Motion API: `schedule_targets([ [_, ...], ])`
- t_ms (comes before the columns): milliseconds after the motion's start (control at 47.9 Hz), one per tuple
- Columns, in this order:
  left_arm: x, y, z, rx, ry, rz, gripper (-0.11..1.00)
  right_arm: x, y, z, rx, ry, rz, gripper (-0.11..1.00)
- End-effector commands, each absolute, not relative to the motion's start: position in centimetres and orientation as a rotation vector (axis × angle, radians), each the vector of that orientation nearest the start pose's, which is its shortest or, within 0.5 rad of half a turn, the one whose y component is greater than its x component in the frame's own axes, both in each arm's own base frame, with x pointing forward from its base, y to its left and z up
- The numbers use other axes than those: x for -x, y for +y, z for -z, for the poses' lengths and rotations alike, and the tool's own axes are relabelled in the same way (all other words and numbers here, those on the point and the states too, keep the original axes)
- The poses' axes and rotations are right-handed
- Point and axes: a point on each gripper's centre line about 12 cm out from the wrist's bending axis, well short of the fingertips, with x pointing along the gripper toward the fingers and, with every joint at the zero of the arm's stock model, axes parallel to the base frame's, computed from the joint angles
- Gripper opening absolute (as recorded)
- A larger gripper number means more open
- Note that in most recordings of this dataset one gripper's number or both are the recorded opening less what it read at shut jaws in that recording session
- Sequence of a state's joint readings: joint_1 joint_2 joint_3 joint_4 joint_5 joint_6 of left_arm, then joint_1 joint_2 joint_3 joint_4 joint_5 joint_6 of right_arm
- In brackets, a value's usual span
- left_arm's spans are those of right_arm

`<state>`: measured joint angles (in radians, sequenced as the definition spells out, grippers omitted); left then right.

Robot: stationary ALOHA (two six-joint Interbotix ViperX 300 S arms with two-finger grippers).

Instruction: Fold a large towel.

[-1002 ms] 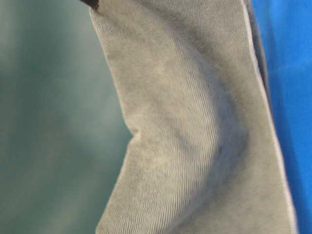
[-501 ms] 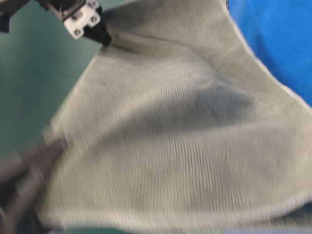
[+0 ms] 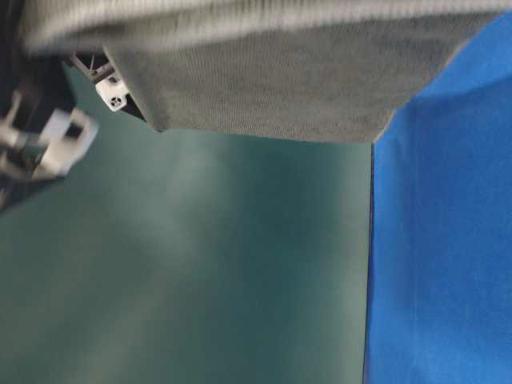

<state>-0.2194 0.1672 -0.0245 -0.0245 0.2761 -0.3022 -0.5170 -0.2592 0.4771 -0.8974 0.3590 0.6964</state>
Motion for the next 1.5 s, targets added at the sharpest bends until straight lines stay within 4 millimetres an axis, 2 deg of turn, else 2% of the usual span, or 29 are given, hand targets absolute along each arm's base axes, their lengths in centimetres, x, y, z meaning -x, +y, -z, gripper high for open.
schedule_targets([
  [0, -50.3, -15.5, -34.6, 0.287, 0.381, 0.241, 0.04, -28.7, -22.9, -33.1, 0.092, 0.517, 0.833, 0.05],
  [167, -53.4, -17.0, -34.2, 0.323, 0.348, 0.253, 0.04, -25.4, -21.8, -32.7, 0.081, 0.568, 0.902, 0.05],
  [271, -55.0, -18.6, -34.5, 0.334, 0.312, 0.278, 0.04, -23.2, -20.9, -33.2, 0.069, 0.573, 0.945, 0.05],
  [376, -55.6, -20.4, -34.9, 0.339, 0.294, 0.307, 0.04, -22.0, -20.2, -33.9, 0.071, 0.555, 0.961, 0.05],
  [459, -55.2, -21.3, -35.0, 0.349, 0.303, 0.321, 0.04, -22.1, -20.1, -34.0, 0.072, 0.544, 0.952, 0.05],
  [584, -54.3, -21.2, -33.5, 0.406, 0.366, 0.303, 0.04, -23.6, -21.0, -32.8, 0.059, 0.584, 0.937, 0.05],
  [710, -52.3, -20.4, -31.4, 0.511, 0.405, 0.273, 0.04, -26.0, -21.9, -29.8, 0.035, 0.677, 0.909, 0.05],
  [856, -48.9, -19.5, -27.8, 0.659, 0.382, 0.265, 0.04, -29.3, -22.1, -25.4, 0.019, 0.773, 0.826, 0.05],
  [981, -45.4, -18.2, -24.6, 0.763, 0.407, 0.237, 0.04, -32.1, -22.3, -23.1, 0.018, 0.774, 0.745, 0.05],
  [1127, -42.3, -16.9, -22.0, 0.790, 0.476, 0.195, 0.04, -34.6, -23.1, -22.4, 0.044, 0.741, 0.686, 0.05],
  [1378, -38.5, -15.4, -19.3, 0.772, 0.585, 0.137, 0.04, -37.9, -24.9, -22.3, 0.162, 0.719, 0.612, 0.05],
  [1482, -37.6, -14.6, -18.4, 0.783, 0.612, 0.109, 0.04, -39.0, -25.3, -21.8, 0.190, 0.714, 0.583, 0.05],
])
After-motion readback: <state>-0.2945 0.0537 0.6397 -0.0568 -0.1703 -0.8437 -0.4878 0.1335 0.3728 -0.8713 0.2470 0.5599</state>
